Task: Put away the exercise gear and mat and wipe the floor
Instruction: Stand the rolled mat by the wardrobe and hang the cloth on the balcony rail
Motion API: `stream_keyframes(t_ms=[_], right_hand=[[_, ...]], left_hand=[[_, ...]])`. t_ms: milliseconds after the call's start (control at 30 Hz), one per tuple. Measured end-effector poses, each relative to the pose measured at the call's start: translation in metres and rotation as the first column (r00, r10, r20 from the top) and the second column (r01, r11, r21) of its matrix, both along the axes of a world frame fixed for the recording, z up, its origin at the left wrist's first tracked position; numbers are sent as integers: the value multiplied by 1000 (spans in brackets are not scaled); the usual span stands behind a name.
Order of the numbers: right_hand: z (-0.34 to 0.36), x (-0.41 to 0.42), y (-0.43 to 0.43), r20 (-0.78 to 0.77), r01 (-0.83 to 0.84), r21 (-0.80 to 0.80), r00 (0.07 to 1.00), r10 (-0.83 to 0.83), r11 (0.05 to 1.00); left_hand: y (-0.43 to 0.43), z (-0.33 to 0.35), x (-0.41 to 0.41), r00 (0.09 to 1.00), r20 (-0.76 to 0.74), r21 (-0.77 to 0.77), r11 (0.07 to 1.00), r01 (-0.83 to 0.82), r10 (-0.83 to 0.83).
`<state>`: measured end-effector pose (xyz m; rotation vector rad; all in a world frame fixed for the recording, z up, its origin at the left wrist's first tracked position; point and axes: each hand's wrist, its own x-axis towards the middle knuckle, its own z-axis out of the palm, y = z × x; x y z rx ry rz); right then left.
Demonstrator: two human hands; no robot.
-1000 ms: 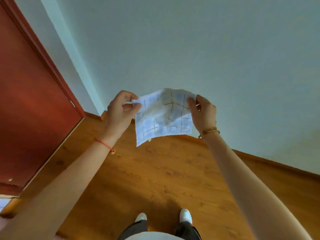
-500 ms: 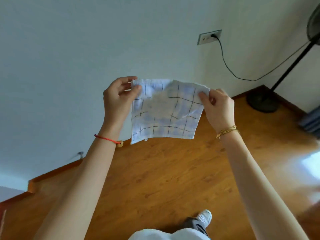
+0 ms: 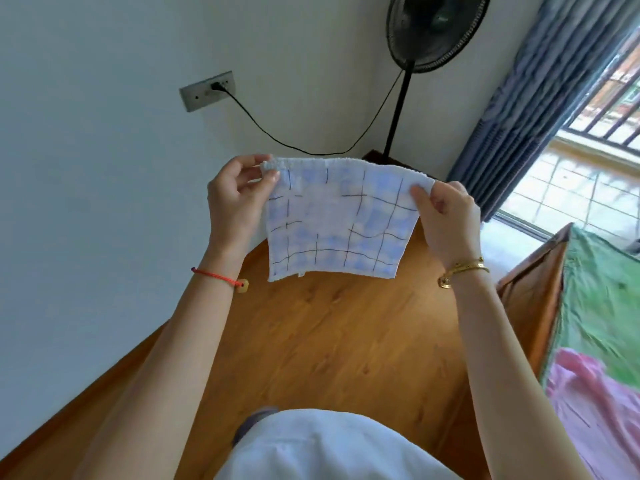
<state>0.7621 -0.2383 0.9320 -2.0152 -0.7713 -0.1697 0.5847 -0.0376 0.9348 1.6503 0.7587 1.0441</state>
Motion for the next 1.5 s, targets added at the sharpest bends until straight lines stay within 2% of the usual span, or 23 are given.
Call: stream_keyframes(t_ms=[300,467,733,1067,1500], right_hand=[[-21,152,-50,-122,238,-9,964,-237,971],[-24,241,-59,-138,348,5,929,-344,937],[-6,378,-53,-131,504,22,858,-497,863],[-6,500,-72,-143,663,24,743,-653,749],[-13,697,-136,-152,697,44,713,-684,716]], left_hand=[[-11,-7,203,958,15,-56,957,286,-285],[-2,-3,316,896,21,-57,894,445,-445],[17,13,496,804,46,-85,800,594,-593],[8,7,679,681,-15,-68,680,730,-732],[-55,3,899,609,15,-117,604,789,-793]])
